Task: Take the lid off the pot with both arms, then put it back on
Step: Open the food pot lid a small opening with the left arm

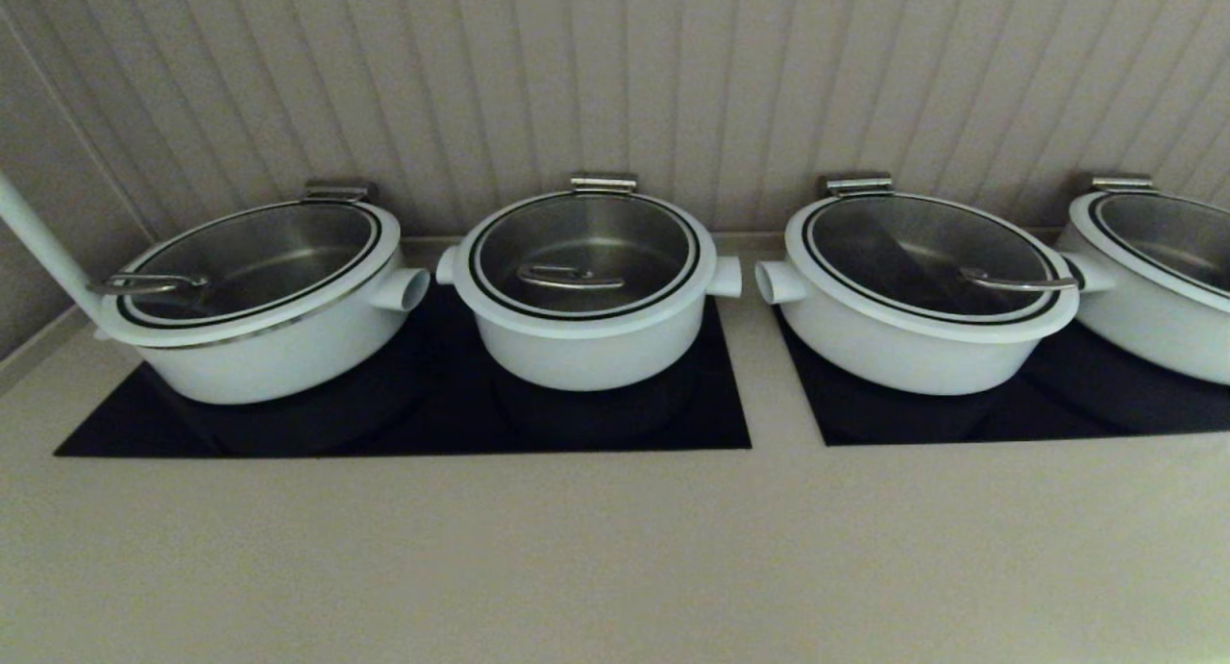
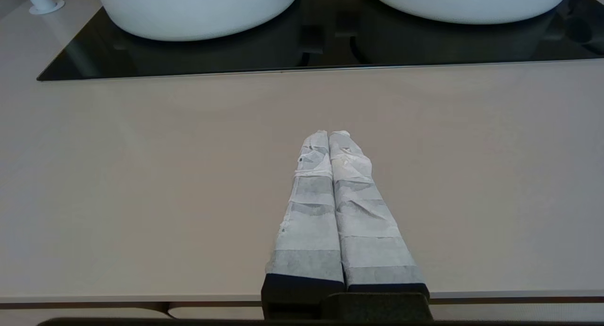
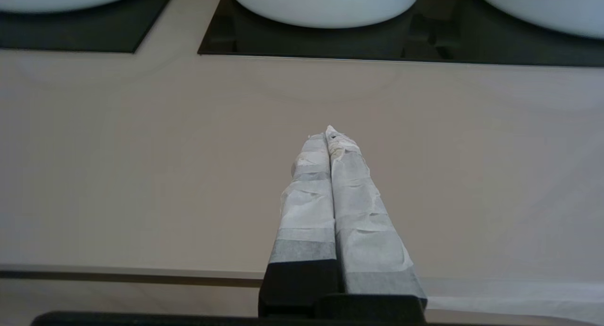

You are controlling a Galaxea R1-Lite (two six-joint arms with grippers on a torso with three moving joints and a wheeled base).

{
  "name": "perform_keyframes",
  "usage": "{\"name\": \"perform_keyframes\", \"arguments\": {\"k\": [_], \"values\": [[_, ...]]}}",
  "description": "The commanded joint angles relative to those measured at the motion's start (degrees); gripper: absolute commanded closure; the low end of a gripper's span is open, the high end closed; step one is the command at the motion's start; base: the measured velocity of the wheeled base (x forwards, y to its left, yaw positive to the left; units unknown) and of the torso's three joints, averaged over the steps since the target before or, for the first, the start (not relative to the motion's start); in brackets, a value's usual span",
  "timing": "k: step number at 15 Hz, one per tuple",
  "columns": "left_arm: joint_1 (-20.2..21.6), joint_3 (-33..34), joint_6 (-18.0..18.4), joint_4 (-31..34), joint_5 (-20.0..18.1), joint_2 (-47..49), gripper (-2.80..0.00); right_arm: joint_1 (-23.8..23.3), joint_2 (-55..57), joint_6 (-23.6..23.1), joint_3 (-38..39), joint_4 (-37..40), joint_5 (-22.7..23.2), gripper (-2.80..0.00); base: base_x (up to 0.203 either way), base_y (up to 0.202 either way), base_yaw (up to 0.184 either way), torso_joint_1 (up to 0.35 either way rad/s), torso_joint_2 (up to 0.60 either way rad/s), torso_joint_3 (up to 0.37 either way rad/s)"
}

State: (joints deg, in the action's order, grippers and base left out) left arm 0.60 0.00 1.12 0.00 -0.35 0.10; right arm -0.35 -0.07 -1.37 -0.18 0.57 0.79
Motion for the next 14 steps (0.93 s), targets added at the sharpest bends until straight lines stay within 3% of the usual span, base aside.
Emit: {"name": "perform_keyframes", "arguments": {"k": [1,14], "values": [[0.02,0.0,0.02,-0.06,0.0,-0.01,0.0,-0.08,0.07,0.13,0.01,-0.05,0.0,0.0,0.0,0.0,0.0,0.0,0.0,0.0],[0.02,0.0,0.04,-0.09,0.0,-0.1,0.0,0.0,0.07,0.13,0.01,-0.05,0.0,0.0,0.0,0.0,0.0,0.0,0.0,0.0]]}}
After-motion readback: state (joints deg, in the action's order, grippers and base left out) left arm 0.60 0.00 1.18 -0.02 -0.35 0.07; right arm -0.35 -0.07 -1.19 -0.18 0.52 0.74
